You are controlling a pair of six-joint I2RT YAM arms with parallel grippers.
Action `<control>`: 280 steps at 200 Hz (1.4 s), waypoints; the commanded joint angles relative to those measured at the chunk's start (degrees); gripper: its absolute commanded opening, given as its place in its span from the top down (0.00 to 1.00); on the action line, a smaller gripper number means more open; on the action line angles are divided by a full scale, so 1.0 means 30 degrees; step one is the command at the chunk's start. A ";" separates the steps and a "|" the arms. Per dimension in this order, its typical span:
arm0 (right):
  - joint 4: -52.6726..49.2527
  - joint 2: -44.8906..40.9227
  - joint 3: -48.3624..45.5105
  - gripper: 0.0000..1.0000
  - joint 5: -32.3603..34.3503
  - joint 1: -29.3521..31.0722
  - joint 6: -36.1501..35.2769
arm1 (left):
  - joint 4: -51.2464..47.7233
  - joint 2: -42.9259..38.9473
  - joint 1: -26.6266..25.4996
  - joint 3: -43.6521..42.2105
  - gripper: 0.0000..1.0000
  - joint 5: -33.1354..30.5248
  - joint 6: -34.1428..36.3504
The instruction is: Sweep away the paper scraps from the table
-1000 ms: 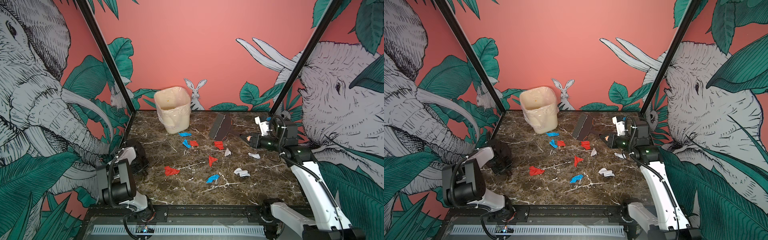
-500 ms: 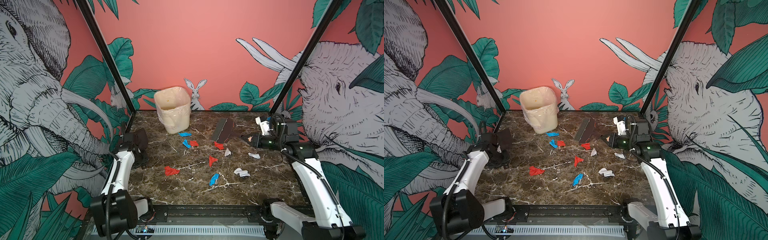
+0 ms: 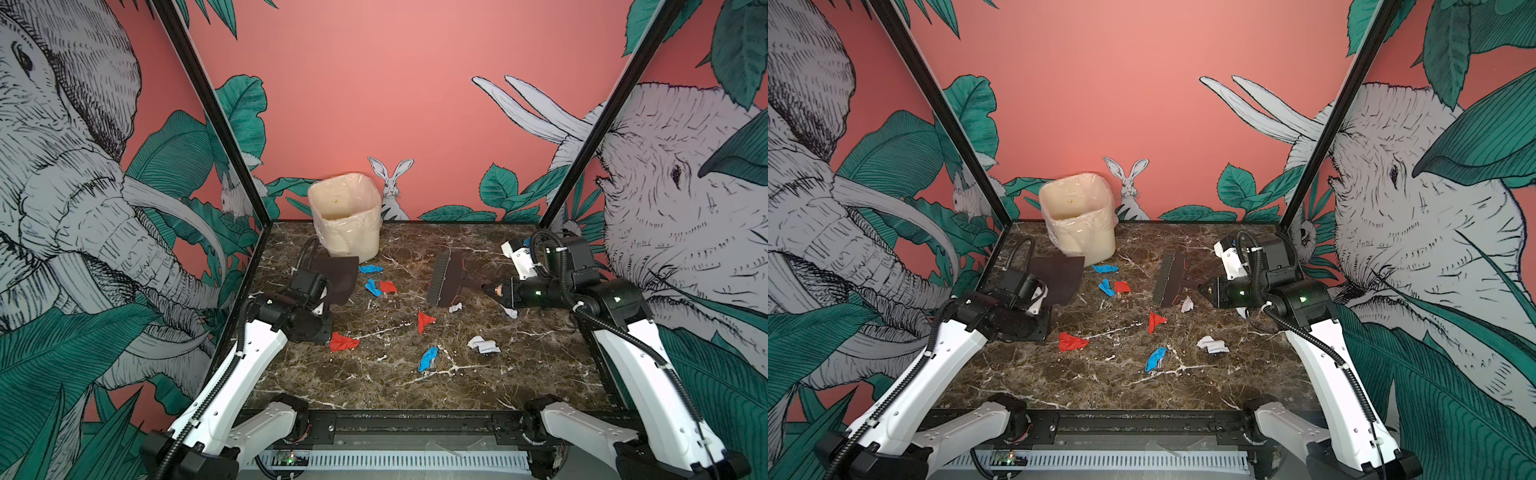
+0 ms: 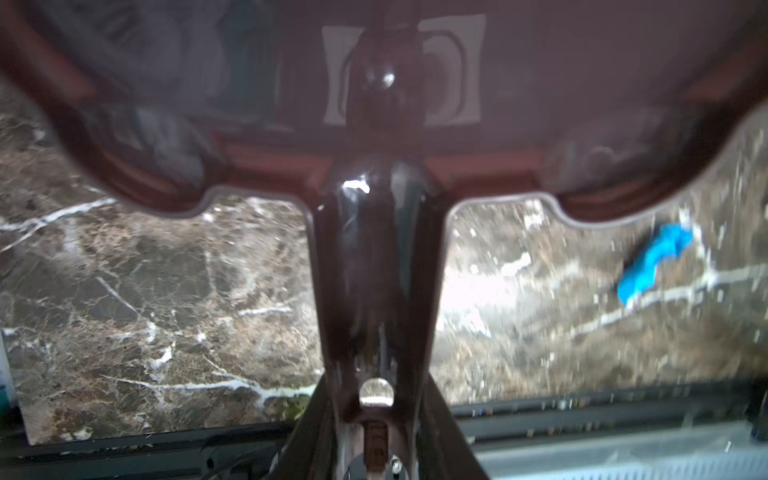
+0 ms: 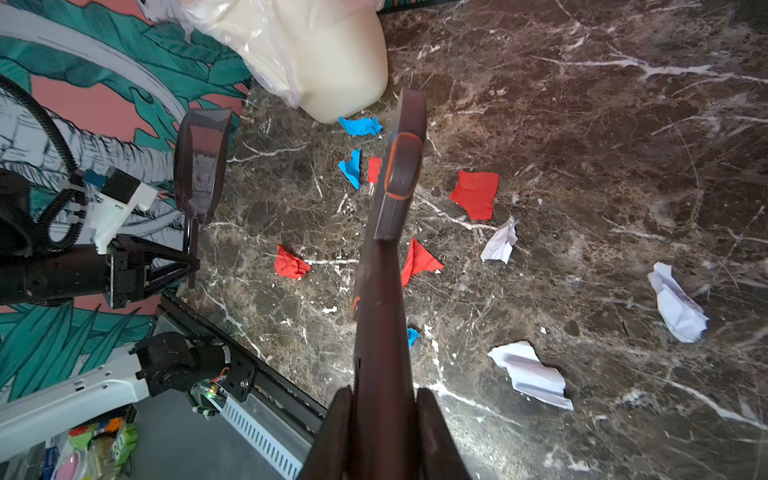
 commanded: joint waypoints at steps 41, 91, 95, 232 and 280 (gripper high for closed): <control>-0.3555 0.1418 0.2224 1.00 0.4178 0.2080 -0.1066 | -0.5547 0.1023 -0.8869 0.1005 1.00 -0.2601 -0.4277; -0.4867 0.2413 0.2301 1.00 0.5040 0.3094 -0.1334 | -0.6426 0.4814 -1.2517 0.1748 1.00 -0.4059 -0.2772; -0.4974 0.2510 0.2356 1.00 0.5107 0.3178 -0.1353 | -0.6426 0.5183 -1.2694 0.1866 1.00 -0.4193 -0.2471; -0.7403 0.3526 0.2745 1.00 0.5323 0.5607 -0.0730 | -0.5916 0.7129 -1.3665 0.2214 1.00 -0.2883 0.2320; -0.6831 0.3430 0.1637 1.00 0.5004 0.6413 -0.0111 | -0.6687 0.6977 -1.3982 0.1127 1.00 -0.2351 0.0850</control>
